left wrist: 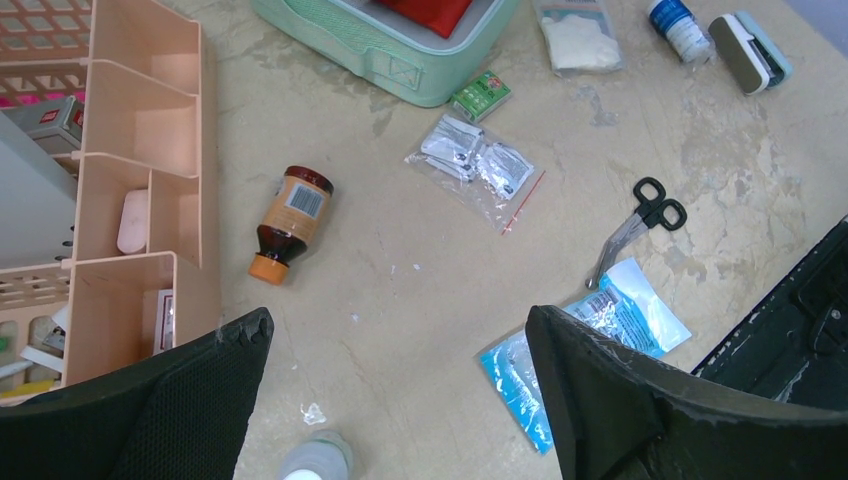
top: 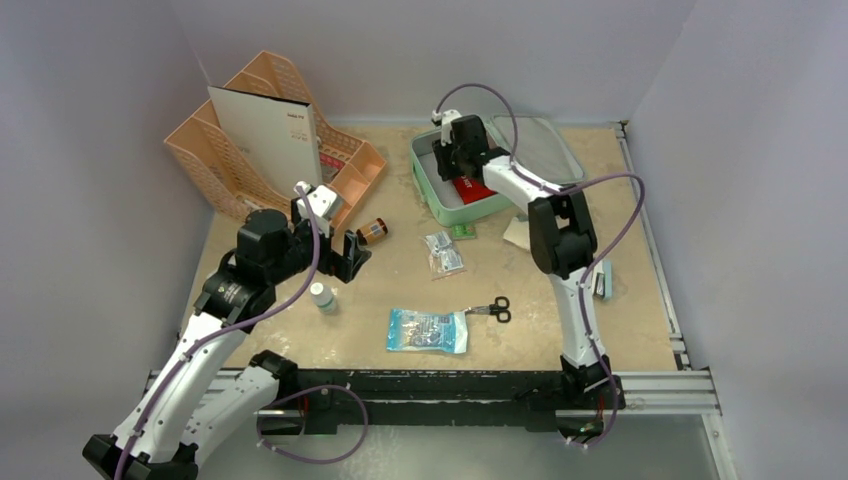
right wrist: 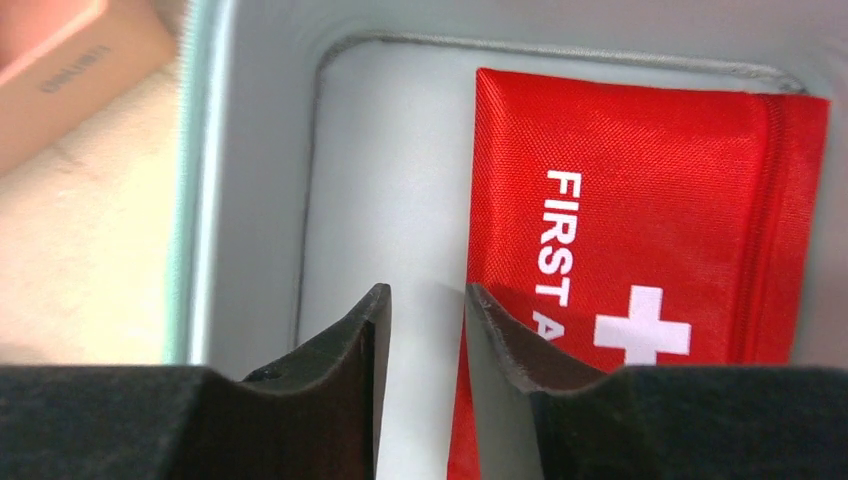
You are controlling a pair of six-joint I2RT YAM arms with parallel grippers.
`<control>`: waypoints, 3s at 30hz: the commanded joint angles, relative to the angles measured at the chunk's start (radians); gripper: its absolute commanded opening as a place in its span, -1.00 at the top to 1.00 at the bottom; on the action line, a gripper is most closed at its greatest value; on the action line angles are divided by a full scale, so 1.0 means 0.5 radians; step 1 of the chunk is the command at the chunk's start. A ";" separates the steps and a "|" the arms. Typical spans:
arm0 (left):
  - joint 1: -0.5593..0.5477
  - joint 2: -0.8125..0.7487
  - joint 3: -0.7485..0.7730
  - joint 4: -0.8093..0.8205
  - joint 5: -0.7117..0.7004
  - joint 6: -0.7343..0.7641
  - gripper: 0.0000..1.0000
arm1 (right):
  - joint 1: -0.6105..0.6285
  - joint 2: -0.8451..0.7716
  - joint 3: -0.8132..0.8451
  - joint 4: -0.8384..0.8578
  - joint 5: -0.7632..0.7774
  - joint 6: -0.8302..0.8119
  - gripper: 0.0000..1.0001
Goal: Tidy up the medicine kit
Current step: Adjust the medicine pouch in the medicine box, then pick up the pill bottle at the center of the board.
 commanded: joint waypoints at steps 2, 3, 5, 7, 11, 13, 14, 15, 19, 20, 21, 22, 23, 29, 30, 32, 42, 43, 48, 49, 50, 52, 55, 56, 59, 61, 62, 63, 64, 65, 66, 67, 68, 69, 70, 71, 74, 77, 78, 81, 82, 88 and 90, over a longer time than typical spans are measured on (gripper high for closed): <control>0.001 0.015 0.005 0.027 -0.064 -0.024 -0.99 | -0.006 -0.439 -0.033 -0.051 -0.111 0.093 0.19; 0.001 0.022 0.008 0.020 -0.094 -0.042 -1.00 | -0.007 -0.493 -0.068 -0.066 -0.125 0.111 0.14; 0.003 0.054 0.020 -0.014 -0.236 -0.090 -1.00 | -0.007 -0.604 -0.145 -0.096 -0.132 0.138 0.04; 0.004 0.133 0.085 -0.122 -0.399 -0.174 -1.00 | -0.007 -0.730 -0.261 -0.097 -0.137 0.169 -0.07; 0.004 0.351 0.302 -0.452 -0.500 -0.318 -0.99 | -0.007 -1.030 -0.553 -0.070 -0.135 0.251 -0.31; 0.004 0.422 0.378 -0.583 -0.583 -0.439 -0.97 | -0.007 -1.161 -0.675 -0.062 -0.154 0.318 -0.46; 0.004 0.449 0.403 -0.635 -0.607 -0.510 -0.95 | -0.007 -1.223 -0.729 -0.062 -0.178 0.349 -0.54; 0.004 0.462 0.422 -0.684 -0.616 -0.574 -0.92 | -0.005 -1.281 -0.777 -0.058 -0.196 0.379 -0.61; 0.004 0.474 0.395 -0.796 -0.654 -0.793 -0.86 | 0.007 -1.508 -0.993 -0.026 -0.273 0.443 -0.87; 0.004 0.473 0.376 -0.812 -0.666 -0.815 -0.84 | 0.008 -1.559 -1.041 -0.029 -0.281 0.460 -0.96; 0.004 0.474 0.353 -0.819 -0.687 -0.833 -0.79 | 0.010 -1.610 -1.091 -0.044 -0.291 0.478 -0.98; 0.004 0.474 0.329 -0.827 -0.724 -0.851 -0.74 | 0.012 -1.655 -1.131 -0.068 -0.306 0.493 -0.98; 0.004 0.478 0.300 -0.831 -0.758 -0.876 -0.71 | 0.012 -1.706 -1.166 -0.091 -0.318 0.503 -0.98; 0.004 0.604 0.182 -0.913 -1.003 -1.213 -0.40 | 0.014 -1.988 -1.371 -0.076 -0.374 0.564 -0.98; 0.004 0.631 0.171 -0.926 -1.019 -1.263 -0.33 | 0.014 -2.022 -1.405 -0.034 -0.413 0.553 -0.97; 0.005 0.682 0.147 -0.956 -1.060 -1.363 -0.21 | 0.014 -2.072 -1.474 0.066 -0.466 0.543 -0.98; 0.007 0.754 0.059 -1.001 -1.280 -1.588 0.06 | 0.014 -2.102 -1.504 0.029 -0.504 0.514 -0.98; 0.007 0.760 0.054 -0.988 -1.266 -1.586 0.08 | 0.014 -2.115 -1.527 0.051 -0.514 0.525 -0.98; 0.007 0.791 0.020 -0.902 -1.249 -1.552 0.17 | 0.017 -2.173 -1.597 0.103 -0.522 0.579 -0.98; 0.007 0.793 0.014 -0.888 -1.241 -1.551 0.20 | 0.017 -2.173 -1.592 0.092 -0.522 0.577 -0.98; 0.007 0.798 0.006 -0.871 -1.229 -1.545 0.28 | 0.017 -2.176 -1.589 0.083 -0.522 0.572 -0.98; 0.007 0.804 -0.006 -0.858 -1.190 -1.538 0.41 | 0.017 -2.182 -1.597 0.094 -0.535 0.550 -0.98; 0.007 0.820 -0.004 -0.895 -1.176 -1.546 0.37 | 0.019 -2.187 -1.630 0.152 -0.554 0.530 -0.98; 0.007 0.823 -0.006 -0.904 -1.174 -1.545 0.35 | 0.017 -2.186 -1.630 0.153 -0.553 0.529 -0.98; 0.007 0.810 -0.009 -0.926 -1.171 -1.540 0.31 | 0.020 -2.186 -1.643 0.174 -0.544 0.545 -0.98; 0.007 0.799 0.005 -0.945 -1.162 -1.534 0.24 | 0.023 -2.181 -1.654 0.186 -0.541 0.555 -0.98; 0.007 0.790 0.015 -0.955 -1.152 -1.528 0.19 | 0.025 -2.175 -1.653 0.188 -0.538 0.556 -0.98; 0.007 0.782 0.023 -0.964 -1.139 -1.520 0.16 | 0.028 -2.166 -1.652 0.187 -0.535 0.559 -0.98; 0.007 0.772 0.035 -0.982 -1.128 -1.512 0.13 | 0.030 -2.162 -1.649 0.182 -0.529 0.558 -0.98; 0.007 0.758 0.040 -0.998 -1.121 -1.512 0.10 | 0.031 -2.156 -1.647 0.175 -0.523 0.558 -0.98; 0.007 0.741 0.042 -1.010 -1.116 -1.511 0.10 | 0.032 -2.154 -1.646 0.174 -0.521 0.559 -0.98; 0.007 0.724 0.043 -1.013 -1.111 -1.511 0.10 | 0.032 -2.149 -1.646 0.174 -0.519 0.560 -0.98; 0.007 0.709 0.038 -1.012 -1.106 -1.511 0.11 | 0.035 -2.147 -1.646 0.174 -0.517 0.556 -0.98; 0.007 0.697 0.036 -1.010 -1.104 -1.511 0.13 | 0.035 -2.146 -1.646 0.176 -0.512 0.555 -0.98; 0.007 0.692 0.030 -1.005 -1.110 -1.511 0.16 | 0.036 -2.146 -1.644 0.174 -0.511 0.557 -0.98; 0.007 0.692 0.021 -0.999 -1.116 -1.511 0.19 | 0.037 -2.139 -1.648 0.176 -0.512 0.558 -0.98; 0.007 0.715 0.002 -0.968 -1.116 -1.515 0.24 | 0.044 -2.122 -1.642 0.162 -0.495 0.587 -0.98; 0.007 0.717 -0.007 -0.929 -1.067 -1.503 0.33 | 0.055 -2.118 -1.592 0.056 -0.450 0.655 -0.98; 0.007 0.713 -0.006 -0.924 -1.062 -1.499 0.35 | 0.065 -2.126 -1.591 0.050 -0.431 0.672 -0.98; 0.007 0.713 0.004 -0.926 -1.064 -1.486 0.37 | 0.092 -2.176 -1.617 0.093 -0.399 0.685 -0.98; 0.007 0.713 0.006 -0.932 -1.068 -1.491 0.37 | 0.098 -2.186 -1.614 0.089 -0.394 0.690 -0.98; 0.007 0.713 -0.011 -0.893 -0.978 -1.499 0.63 | 0.113 -2.230 -1.510 -0.019 -0.428 0.807 -0.98; 0.007 0.699 0.015 -0.888 -0.945 -1.458 0.68 | 0.124 -2.258 -1.508 -0.010 -0.458 0.847 -0.98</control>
